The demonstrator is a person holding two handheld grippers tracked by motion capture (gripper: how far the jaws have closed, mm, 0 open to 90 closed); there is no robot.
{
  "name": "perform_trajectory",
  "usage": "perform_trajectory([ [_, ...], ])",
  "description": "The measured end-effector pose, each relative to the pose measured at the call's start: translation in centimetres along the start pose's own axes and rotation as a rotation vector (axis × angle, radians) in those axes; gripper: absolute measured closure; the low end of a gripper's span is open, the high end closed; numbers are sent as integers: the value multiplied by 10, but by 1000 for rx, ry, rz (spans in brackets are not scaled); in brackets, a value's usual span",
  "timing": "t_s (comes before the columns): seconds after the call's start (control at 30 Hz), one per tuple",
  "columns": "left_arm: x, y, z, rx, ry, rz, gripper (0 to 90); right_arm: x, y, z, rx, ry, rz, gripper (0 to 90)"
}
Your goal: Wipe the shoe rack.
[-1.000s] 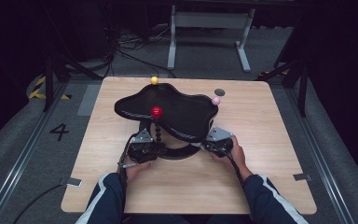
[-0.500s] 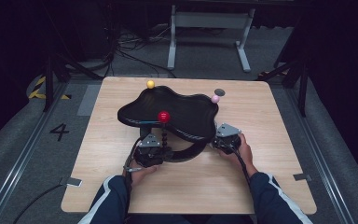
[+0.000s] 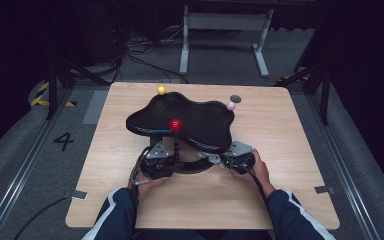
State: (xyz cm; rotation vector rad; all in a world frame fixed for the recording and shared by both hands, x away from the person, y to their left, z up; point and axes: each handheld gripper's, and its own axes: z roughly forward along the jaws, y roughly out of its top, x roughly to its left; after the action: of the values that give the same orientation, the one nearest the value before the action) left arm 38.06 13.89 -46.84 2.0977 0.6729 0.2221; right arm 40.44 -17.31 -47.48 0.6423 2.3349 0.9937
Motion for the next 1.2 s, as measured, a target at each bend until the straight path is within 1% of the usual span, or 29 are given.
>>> perform_trajectory([
  [0.07, -2, 1, -5, -5, 4, 37, 663, -3, -4, 0, 9, -2, 11, 770],
  [0.1, -2, 1, -7, -21, 1, 49, 672, -4, -5, -1, 7, 2, 15, 768],
  [0.13, -2, 2, -9, -27, 3, 54, 682, -4, -5, -1, 7, 1, 12, 767],
  [0.17, -2, 2, -12, -33, -10, 59, 704, -4, -5, 0, 5, 1, 9, 768],
  [0.23, -2, 1, -13, -29, -14, 52, 737, -4, -5, 0, 8, 1, 12, 770],
  [0.27, -2, 1, -12, -32, -16, 59, 743, -4, -5, 0, 6, 3, 8, 770],
  [0.33, -3, 2, -12, -27, -13, 61, 746, -5, -6, 0, 2, 6, 9, 771],
  [0.43, -3, 3, -10, -37, -10, 65, 747, -5, -6, -1, 6, 6, 14, 773],
  [0.47, -4, 3, -10, -31, -9, 62, 747, -5, -6, -1, 6, 11, 18, 774],
  [0.53, -5, 3, -8, -36, -7, 67, 748, -5, -6, -1, 0, 27, 27, 776],
  [0.6, -7, 6, -4, -39, -10, 81, 748, -4, -6, -2, -4, 33, 17, 777],
  [0.67, -9, 7, -3, -31, -8, 73, 749, -3, -6, -3, -5, 37, 18, 777],
  [0.7, -11, 8, -1, -31, -19, 67, 748, -2, -6, -4, -1, 45, 14, 777],
  [0.73, -11, 9, 1, -42, -21, 78, 748, 0, -6, -6, 0, 50, 5, 776],
  [0.8, -14, 11, 4, -32, -21, 89, 748, 3, -6, -7, -1, 53, -1, 776],
  [0.87, -17, 13, 8, -30, -27, 87, 748, 5, -7, -9, -1, 57, -9, 775],
  [0.9, -19, 15, 10, -31, -25, 96, 748, 5, -7, -10, 0, 58, -16, 775],
  [0.97, -22, 16, 12, -30, -30, 92, 748, 4, -9, -11, 2, 49, -19, 775],
  [1.0, -23, 17, 14, -33, -34, 102, 748, 3, -9, -11, 4, 51, -13, 775],
  [1.03, -24, 17, 15, -30, -35, 98, 748, 1, -10, -12, 4, 46, -13, 776],
  [1.07, -27, 18, 17, -36, -40, 70, 748, 1, -10, -12, 4, 44, -7, 776],
  [1.1, -27, 18, 18, -33, -40, 84, 748, 0, -11, -12, 3, 38, -7, 776],
  [1.13, -28, 19, 19, -38, -42, 80, 748, 0, -11, -12, 4, 35, -8, 776],
  [1.17, -30, 19, 21, -47, -51, 68, 748, 0, -11, -12, 10, 36, -7, 776],
  [1.2, -31, 20, 21, -29, -55, 64, 747, 0, -11, -13, 10, 37, -7, 776],
])
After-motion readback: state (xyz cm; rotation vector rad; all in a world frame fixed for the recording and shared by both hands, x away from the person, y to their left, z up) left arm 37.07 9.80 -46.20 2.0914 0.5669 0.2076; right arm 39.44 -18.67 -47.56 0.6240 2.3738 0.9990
